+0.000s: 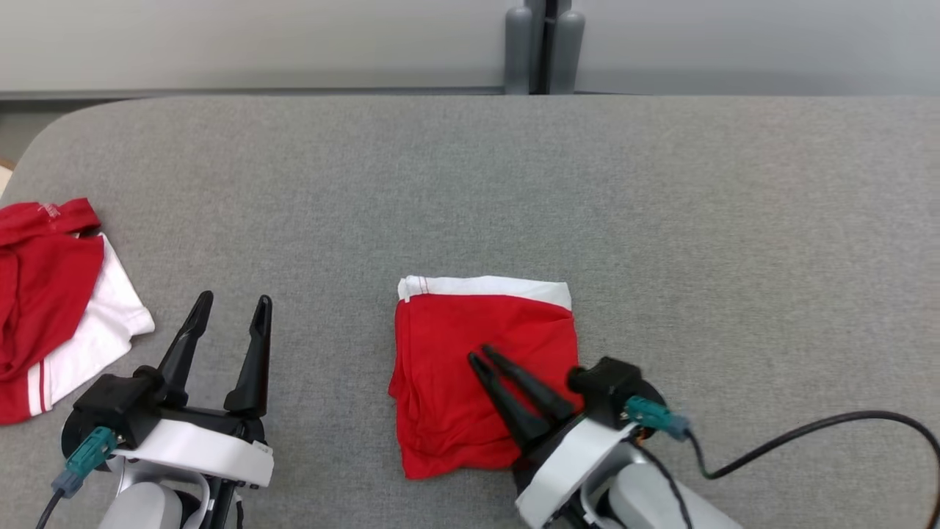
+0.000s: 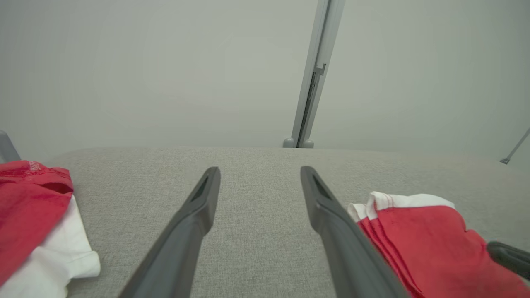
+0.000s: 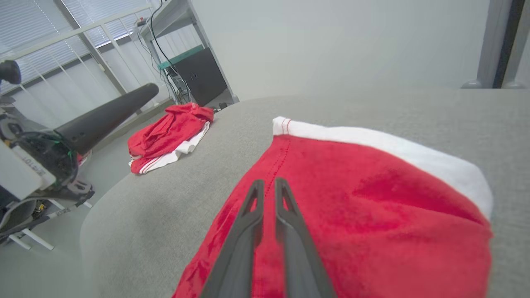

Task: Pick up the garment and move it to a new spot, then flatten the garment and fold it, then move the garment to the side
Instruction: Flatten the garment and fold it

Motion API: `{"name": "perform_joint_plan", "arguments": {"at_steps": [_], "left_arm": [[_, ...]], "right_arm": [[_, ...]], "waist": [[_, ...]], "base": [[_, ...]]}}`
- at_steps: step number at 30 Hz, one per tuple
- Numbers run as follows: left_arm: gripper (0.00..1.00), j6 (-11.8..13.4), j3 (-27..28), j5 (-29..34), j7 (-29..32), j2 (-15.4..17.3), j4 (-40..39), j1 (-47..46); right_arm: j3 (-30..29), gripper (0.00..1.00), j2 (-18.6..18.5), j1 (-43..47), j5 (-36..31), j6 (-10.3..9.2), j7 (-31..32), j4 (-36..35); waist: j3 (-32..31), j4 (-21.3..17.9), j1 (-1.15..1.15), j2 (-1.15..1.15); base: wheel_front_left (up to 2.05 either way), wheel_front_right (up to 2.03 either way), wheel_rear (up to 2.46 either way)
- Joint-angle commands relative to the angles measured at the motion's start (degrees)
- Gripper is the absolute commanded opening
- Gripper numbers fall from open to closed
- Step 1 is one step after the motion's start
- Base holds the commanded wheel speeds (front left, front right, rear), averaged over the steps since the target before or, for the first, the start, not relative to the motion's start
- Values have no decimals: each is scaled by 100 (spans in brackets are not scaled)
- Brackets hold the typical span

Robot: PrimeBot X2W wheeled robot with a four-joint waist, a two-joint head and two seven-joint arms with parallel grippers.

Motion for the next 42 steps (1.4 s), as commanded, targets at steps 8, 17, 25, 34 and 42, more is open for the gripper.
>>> {"name": "perform_joint_plan", "arguments": {"at_steps": [8, 17, 25, 34, 42], "left_arm": [[100, 104, 128, 99, -24, 47, -7, 315], [100, 295, 158, 174, 46, 139, -81, 618], [100, 522, 202, 214, 130, 204, -191, 1026], [100, 651, 124, 251, 256, 241, -353, 1410], [100, 753, 94, 214, 332, 233, -454, 1610]], "right_arm": [[-1666, 100, -20, 479, -773, -1, -172, -177], [-3416, 100, -16, 1345, -1761, -1, -24, -965], [-3945, 100, -19, 2123, -2003, -1, 471, -1678], [-4142, 100, -20, 2735, -2166, -1, 926, -2282], [-4267, 100, -19, 3113, -2165, -1, 1199, -2639]], "waist": [[-473, -296, 0, 0], [-907, -430, 0, 0], [-1291, -459, 0, 0], [-1549, -499, 0, 0], [-1717, -492, 0, 0]], "base": [[0, 0, 0], [0, 0, 0], [0, 0, 0], [0, 0, 0], [0, 0, 0]]}}
